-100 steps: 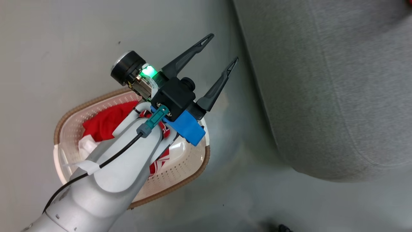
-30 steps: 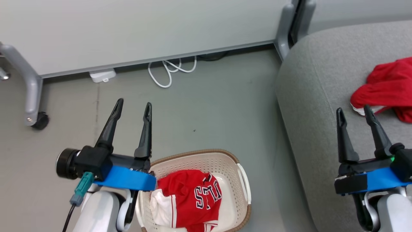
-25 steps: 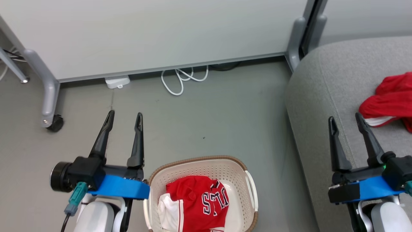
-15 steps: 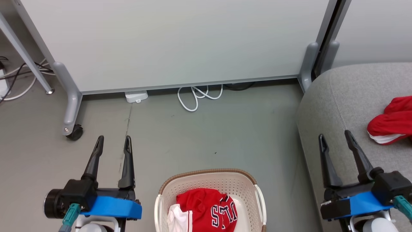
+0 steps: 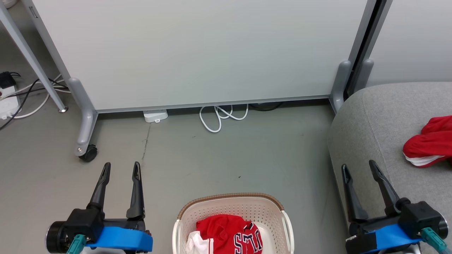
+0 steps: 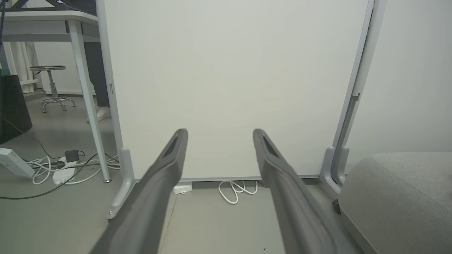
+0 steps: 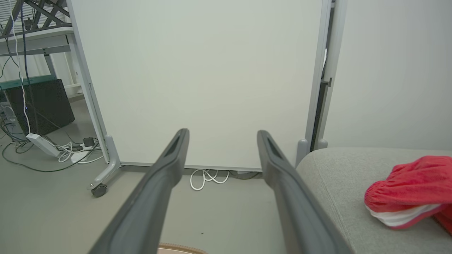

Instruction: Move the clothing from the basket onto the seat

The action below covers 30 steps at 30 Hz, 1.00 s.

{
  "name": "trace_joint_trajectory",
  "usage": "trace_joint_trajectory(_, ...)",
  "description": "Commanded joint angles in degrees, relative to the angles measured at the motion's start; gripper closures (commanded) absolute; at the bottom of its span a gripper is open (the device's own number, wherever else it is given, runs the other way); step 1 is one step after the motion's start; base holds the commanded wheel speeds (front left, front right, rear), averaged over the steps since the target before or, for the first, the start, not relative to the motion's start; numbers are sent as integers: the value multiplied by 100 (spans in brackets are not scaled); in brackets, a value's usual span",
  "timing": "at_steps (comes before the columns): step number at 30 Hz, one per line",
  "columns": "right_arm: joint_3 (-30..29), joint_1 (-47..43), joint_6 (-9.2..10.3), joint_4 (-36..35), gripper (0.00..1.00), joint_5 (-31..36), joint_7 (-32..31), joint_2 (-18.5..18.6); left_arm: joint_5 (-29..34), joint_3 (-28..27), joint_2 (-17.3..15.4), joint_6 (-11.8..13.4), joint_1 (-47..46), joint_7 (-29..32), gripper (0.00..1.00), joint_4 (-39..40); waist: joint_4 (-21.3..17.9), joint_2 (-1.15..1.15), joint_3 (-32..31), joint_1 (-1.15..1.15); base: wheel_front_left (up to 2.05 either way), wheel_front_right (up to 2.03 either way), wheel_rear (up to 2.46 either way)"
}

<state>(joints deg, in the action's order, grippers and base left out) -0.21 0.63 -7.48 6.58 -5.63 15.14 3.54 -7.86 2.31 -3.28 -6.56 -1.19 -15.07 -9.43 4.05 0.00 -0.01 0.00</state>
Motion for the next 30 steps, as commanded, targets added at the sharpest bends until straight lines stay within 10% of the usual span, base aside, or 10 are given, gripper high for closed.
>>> trace_joint_trajectory(1,-1,-102,-3,14,0,21,1,-26,40,-41,1,-15,72,-15,0,-1,-1,0,-6,0,0,0,0)
trace_joint_trajectory(30,-71,159,-3,-84,0,104,1,-67,-21,400,-130,-101,-639,-15,0,-530,-145,0,334,0,0,0,0)
